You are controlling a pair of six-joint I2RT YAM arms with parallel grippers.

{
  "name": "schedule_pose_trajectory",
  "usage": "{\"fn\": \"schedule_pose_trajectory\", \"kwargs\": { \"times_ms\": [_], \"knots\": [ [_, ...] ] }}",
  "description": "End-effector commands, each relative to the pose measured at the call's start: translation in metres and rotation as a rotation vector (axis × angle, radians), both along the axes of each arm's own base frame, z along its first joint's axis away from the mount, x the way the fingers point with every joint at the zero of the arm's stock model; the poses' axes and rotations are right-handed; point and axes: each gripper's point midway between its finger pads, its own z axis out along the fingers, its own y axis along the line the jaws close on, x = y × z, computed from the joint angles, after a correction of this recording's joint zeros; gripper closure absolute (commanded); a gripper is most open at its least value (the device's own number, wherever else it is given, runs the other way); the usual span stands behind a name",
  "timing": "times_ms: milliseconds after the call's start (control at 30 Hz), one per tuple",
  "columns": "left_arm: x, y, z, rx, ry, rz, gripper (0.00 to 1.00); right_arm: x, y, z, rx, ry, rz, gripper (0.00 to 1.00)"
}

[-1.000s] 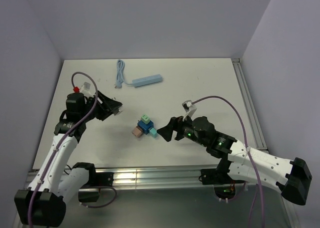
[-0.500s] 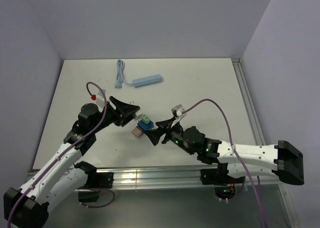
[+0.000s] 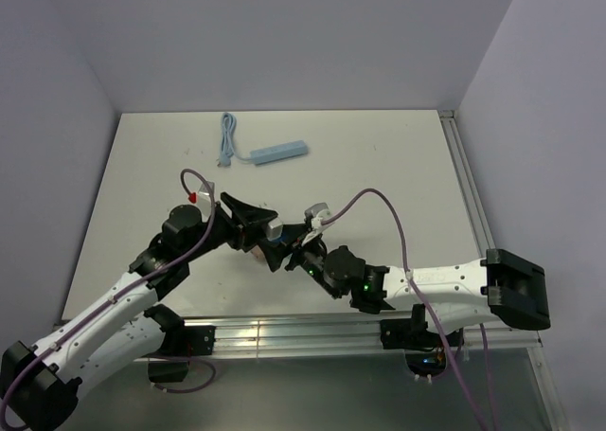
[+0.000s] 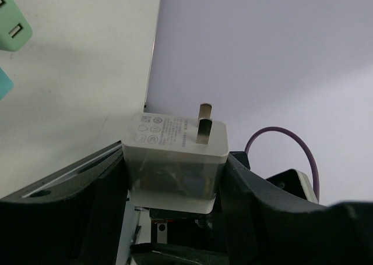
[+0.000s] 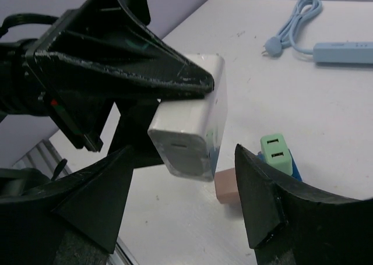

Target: Insert the plug

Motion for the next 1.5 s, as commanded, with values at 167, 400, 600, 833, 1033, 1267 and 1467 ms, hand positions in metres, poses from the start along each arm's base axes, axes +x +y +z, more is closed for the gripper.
{"fn": "schedule_pose_trajectory", "kwargs": {
  "times_ms": [167,400,600,833,1033,1267,1467],
  "knots": [
    [-0.003,-0.014,0.044,-0.127,-0.060,-0.024,1.00,0.018,0.002,0.044,0.115,-0.075,-0.123,0.29],
    [-0.013,-0.024,0.056,-0.157,-0.059,-0.057,1.00,0.029,0.003,0.045,0.120,-0.107,-0.199,0.43],
    [-0.014,-0.028,0.054,-0.155,-0.054,-0.064,1.00,0.036,0.002,0.041,0.106,-0.091,-0.248,0.64],
    [-0.013,-0.029,0.037,-0.122,-0.040,-0.062,0.89,0.038,-0.007,0.034,0.083,-0.075,-0.278,1.00],
    [-0.008,-0.031,0.045,-0.068,-0.120,-0.069,0.02,0.036,-0.022,0.023,0.075,-0.060,-0.297,1.00],
    [0.023,-0.001,0.065,0.111,-0.248,0.061,0.01,0.034,-0.053,-0.001,0.027,-0.004,-0.343,1.00],
    [0.078,0.041,0.072,0.301,-0.349,0.267,0.11,0.038,-0.094,0.003,0.041,0.081,-0.394,1.00]
  ]
}}
